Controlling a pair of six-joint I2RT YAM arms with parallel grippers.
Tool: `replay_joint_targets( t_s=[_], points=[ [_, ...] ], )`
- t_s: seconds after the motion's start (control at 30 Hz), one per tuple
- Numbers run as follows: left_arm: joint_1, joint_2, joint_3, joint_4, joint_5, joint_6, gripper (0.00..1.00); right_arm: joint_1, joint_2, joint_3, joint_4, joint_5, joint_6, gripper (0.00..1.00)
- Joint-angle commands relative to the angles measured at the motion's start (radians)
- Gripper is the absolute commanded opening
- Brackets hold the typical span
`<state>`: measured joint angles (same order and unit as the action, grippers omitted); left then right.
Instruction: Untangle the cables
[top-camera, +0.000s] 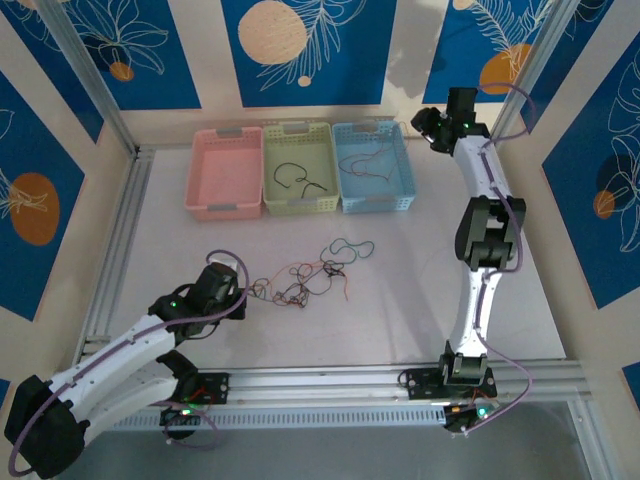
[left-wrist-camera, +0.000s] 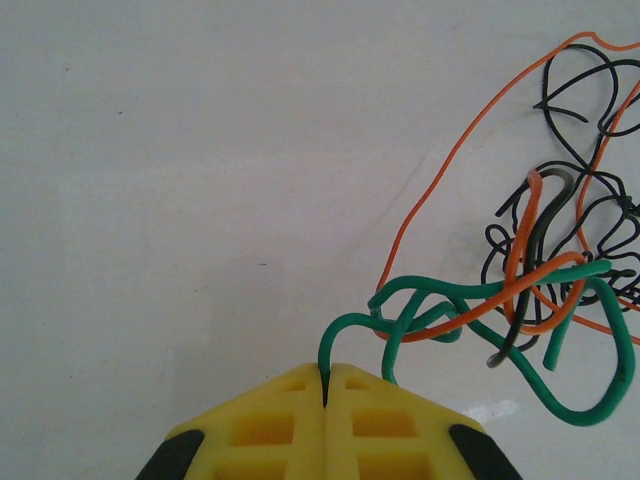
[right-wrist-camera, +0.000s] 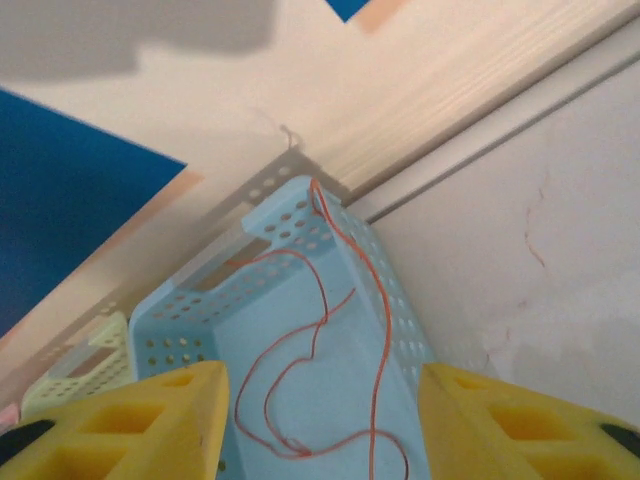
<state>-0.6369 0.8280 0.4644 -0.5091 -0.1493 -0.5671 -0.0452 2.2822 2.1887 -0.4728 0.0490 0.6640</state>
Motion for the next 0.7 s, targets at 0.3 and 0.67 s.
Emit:
replay_joint_targets(
  t_s=[0.3, 0.67],
  points=[
    [0.010, 0.005, -0.004, 0.019, 0.029, 0.019, 0.00, -0.008, 0.305, 0.348, -0.068, -0.156, -0.058, 0.56],
    [0.011, 0.003, -0.006, 0.022, 0.032, 0.020, 0.00, 0.024, 0.356, 0.373, -0.014, -0.207, -0.109, 0.53]
  ],
)
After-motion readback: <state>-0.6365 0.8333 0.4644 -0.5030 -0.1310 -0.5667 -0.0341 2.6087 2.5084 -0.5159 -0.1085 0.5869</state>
